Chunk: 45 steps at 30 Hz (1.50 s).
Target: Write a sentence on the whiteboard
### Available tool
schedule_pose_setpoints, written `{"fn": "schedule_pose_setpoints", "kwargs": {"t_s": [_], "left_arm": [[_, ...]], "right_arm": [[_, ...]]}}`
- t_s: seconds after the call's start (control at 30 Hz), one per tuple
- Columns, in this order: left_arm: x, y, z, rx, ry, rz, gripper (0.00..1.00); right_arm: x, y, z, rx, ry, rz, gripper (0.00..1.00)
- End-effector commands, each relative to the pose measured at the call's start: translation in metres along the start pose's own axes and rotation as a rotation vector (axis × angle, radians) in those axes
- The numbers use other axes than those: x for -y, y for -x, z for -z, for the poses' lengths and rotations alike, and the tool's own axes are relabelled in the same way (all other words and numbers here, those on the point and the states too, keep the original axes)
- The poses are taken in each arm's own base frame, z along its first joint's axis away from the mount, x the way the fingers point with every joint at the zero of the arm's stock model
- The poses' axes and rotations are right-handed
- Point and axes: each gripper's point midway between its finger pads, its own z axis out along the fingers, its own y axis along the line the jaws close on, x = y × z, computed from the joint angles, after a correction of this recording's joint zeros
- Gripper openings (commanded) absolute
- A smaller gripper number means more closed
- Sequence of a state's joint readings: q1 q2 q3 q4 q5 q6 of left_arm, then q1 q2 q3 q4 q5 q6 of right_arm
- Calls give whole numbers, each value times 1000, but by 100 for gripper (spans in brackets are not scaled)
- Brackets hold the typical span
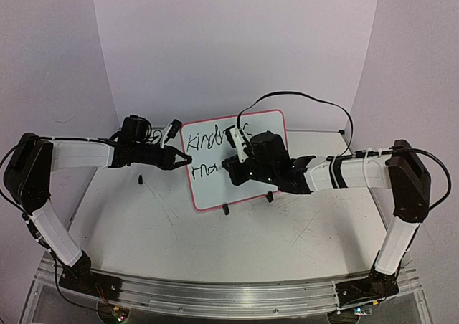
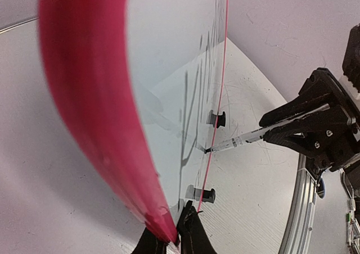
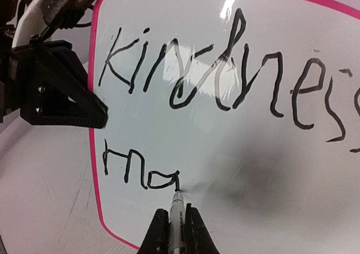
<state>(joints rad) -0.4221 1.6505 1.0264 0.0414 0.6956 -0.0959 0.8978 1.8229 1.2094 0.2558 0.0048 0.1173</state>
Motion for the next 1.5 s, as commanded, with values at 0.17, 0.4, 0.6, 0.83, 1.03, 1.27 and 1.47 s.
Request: {"fn": "schedule_pose_setpoints", "kwargs": {"t_s": [0.17, 0.4, 0.6, 0.83, 1.03, 1.27, 1.47], "left_arm": [[-44, 9, 6, 16, 227, -83, 0], [-46, 7, 5, 11, 231, -80, 0], [-46, 4, 5, 7, 235, -78, 0], [-45, 9, 8, 18, 244, -100, 0], [-45, 8, 8, 15, 247, -109, 0], [-44, 9, 9, 18, 244, -110, 0], [-43, 11, 9, 21, 242, -112, 0]], "right_arm": [[8, 26, 24, 60, -35, -16, 0], [-19, 74, 50, 209, 140, -49, 0], [-15, 83, 46, 227, 175, -6, 0], [-9, 79, 44, 212, 125, 77, 0], [-10, 73, 38, 189, 98, 124, 0], [0, 76, 32, 190, 34, 109, 0], [6, 73, 22, 167, -4, 107, 0]]}}
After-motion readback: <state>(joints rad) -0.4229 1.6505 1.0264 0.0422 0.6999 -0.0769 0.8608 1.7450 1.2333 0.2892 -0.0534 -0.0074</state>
